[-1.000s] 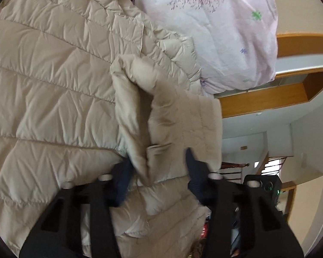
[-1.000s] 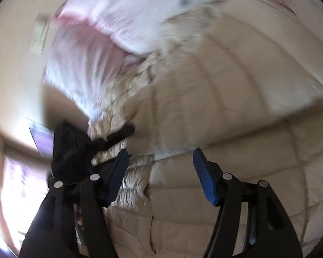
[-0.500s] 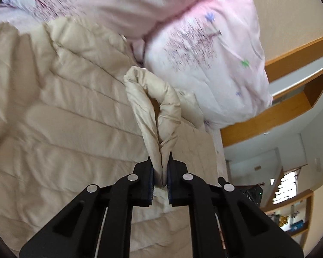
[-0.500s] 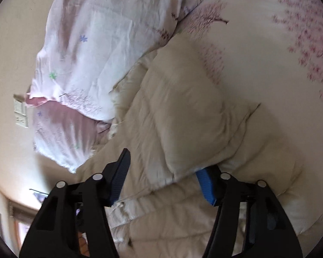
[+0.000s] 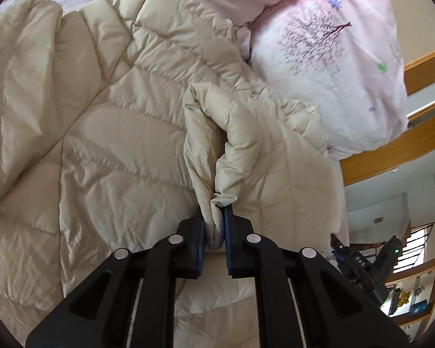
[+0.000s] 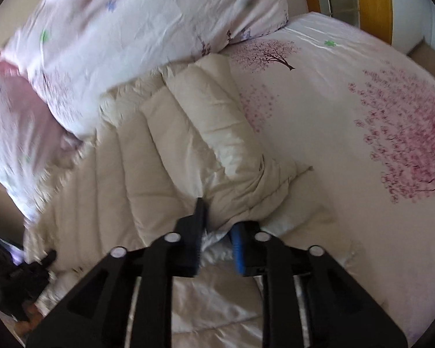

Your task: Fold large clothes

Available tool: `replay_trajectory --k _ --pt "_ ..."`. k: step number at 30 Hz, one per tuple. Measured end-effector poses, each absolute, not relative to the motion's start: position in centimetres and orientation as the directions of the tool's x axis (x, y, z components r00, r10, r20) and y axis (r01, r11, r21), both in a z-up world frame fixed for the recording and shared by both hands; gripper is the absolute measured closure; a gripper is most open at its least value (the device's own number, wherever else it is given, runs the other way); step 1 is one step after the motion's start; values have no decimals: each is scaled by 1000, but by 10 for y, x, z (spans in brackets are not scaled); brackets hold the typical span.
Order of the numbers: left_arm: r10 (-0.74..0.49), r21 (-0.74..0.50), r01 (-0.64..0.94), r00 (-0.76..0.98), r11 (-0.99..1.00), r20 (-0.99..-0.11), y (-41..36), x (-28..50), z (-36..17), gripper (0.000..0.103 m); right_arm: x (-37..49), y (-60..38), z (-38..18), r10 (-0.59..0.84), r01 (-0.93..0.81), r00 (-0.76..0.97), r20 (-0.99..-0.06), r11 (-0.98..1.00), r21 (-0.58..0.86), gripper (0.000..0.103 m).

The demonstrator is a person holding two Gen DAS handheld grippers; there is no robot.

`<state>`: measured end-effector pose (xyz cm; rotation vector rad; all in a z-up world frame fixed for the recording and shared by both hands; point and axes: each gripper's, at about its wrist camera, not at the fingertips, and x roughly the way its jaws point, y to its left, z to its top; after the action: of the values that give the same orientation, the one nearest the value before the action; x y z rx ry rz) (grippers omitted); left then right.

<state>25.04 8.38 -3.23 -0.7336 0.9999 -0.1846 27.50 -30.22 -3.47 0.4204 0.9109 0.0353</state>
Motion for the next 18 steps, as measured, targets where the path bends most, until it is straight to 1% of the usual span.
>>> replay_trajectory --k 1,3,4,5,6,7,8,10,13,15,18 --pt "-459 -633 -180 545 753 -702 83 250 -32 90 273 -299 -33 190 139 612 -768 930 341 67" --pt "-457 -628 -181 540 757 -707 84 248 -30 84 265 -288 -26 174 102 589 -789 953 286 61" --pt "-461 -632 -182 539 754 -705 85 247 -28 76 260 -279 -21 187 66 568 -802 960 271 61" --pt "-466 -636 -180 539 750 -701 87 245 -25 66 255 -272 -18 216 28 555 -804 960 277 61" --pt "-466 -638 -176 544 750 -698 89 241 -21 60 250 -264 -14 251 -18 545 -800 957 288 61" --pt "-461 -635 -173 550 753 -696 90 238 -17 53 245 -250 -7 287 -82 537 -793 954 290 64" --pt "-455 -630 -166 557 759 -695 92 233 -13 49 241 -239 -2 306 -125 537 -786 951 284 65" --pt "-441 -621 -154 576 769 -689 99 220 -1 47 238 -209 8 357 -232 537 -764 933 274 70" --pt "-429 -625 -139 612 768 -664 120 197 16 47 244 -170 14 399 -324 526 -751 911 257 75" --pt "-393 -613 -155 643 774 -658 137 179 25 47 250 -135 15 427 -393 511 -746 888 239 77" --pt "-293 -585 -214 702 782 -649 175 136 34 47 261 -90 11 438 -452 503 -745 868 206 78"
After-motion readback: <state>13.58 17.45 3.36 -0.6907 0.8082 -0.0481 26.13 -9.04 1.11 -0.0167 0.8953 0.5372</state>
